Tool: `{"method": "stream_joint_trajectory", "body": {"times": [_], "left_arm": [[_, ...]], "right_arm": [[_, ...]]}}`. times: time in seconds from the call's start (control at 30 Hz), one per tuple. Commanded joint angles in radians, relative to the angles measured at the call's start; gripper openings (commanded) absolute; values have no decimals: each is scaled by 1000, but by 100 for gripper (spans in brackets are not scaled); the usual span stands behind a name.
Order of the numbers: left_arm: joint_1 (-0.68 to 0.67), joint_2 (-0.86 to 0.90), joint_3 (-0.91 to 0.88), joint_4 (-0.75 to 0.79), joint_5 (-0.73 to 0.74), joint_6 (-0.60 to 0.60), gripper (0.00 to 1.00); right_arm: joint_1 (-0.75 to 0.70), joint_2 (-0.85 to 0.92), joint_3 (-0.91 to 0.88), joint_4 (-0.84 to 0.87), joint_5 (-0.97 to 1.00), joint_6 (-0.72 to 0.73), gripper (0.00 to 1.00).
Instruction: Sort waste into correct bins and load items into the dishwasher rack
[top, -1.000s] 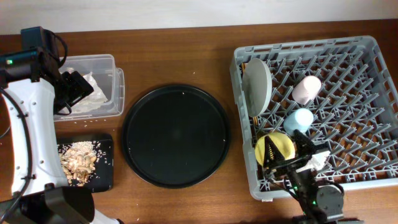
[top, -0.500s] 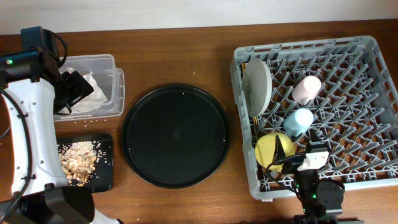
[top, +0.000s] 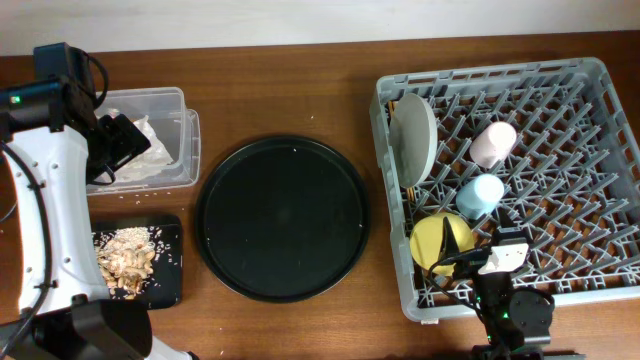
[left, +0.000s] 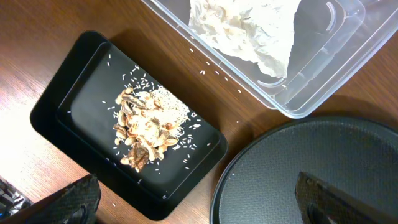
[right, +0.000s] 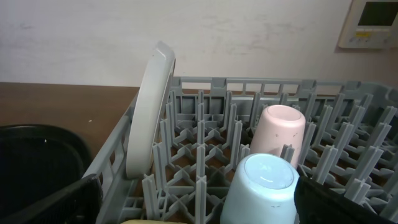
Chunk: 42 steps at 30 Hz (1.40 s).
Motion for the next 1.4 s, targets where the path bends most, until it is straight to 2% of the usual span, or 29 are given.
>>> {"method": "stream_joint_trajectory", "body": {"times": [0.0, 0.1, 0.13, 0.2, 0.27, 0.33, 0.37, 0.43, 0.47, 0.57, 0.63, 0.67, 0.83, 0.93, 1.1, 1.2, 1.27, 1.33, 1.37], "left_arm": [[6, -13, 4, -21, 0, -8, 99], [-1, -21, -12, -24, 53, -9, 99], [-20, -39, -59, 30, 53, -8, 99], [-72, -147, -274, 237, 61, -7, 99], [-95, -315, -595, 495, 66, 0, 99], [-95, -509, -970, 871, 217, 150, 99], [-95, -576, -1093, 1013, 274, 192, 99], [-95, -715, -1365, 1308, 323, 206, 99], [-95, -827, -1575, 1534, 323, 206, 99], [-95, -985, -1798, 1795, 323, 241, 100], [-95, -1071, -1882, 1856, 322, 276, 99], [-95, -1130, -1899, 1830, 321, 324, 99], [-95, -1375, -1899, 1577, 315, 420, 99], [-95, -1500, -1899, 1440, 278, 423, 99], [-95, -1609, -1899, 1434, 288, 426, 99], [-97, -1741, -1899, 1431, 283, 426, 99], [-101, -1742, -1899, 1430, 260, 431, 99], [-101, -1742, -1899, 1429, 259, 540, 99], [-101, -1742, -1899, 1429, 259, 545, 99]], "right_arm": [[-7, -7, -6, -4, 9, -6, 99], [-7, -7, -6, -4, 9, -6, 99], [-7, -7, -6, -4, 9, -6, 99], [-7, -7, -6, -4, 9, -6, 99], [-7, -7, -6, -4, 9, -6, 99], [-7, -7, -6, -4, 9, -6, 99], [-7, -7, -6, -4, 9, -6, 99], [-7, -7, -6, -4, 9, -6, 99], [-7, -7, -6, -4, 9, -6, 99], [-7, -7, -6, -4, 9, -6, 99], [-7, -7, -6, -4, 9, -6, 99], [-7, -7, -6, -4, 9, -6, 99], [-7, -7, -6, -4, 9, -6, 99], [-7, -7, -6, -4, 9, -6, 99], [-7, -7, -6, -4, 9, -6, 99], [-7, -7, -6, -4, 9, -6, 99], [-7, -7, -6, -4, 9, -6, 99], [-7, -7, -6, -4, 9, -6, 99], [-7, -7, -6, -4, 9, -6, 99]]}}
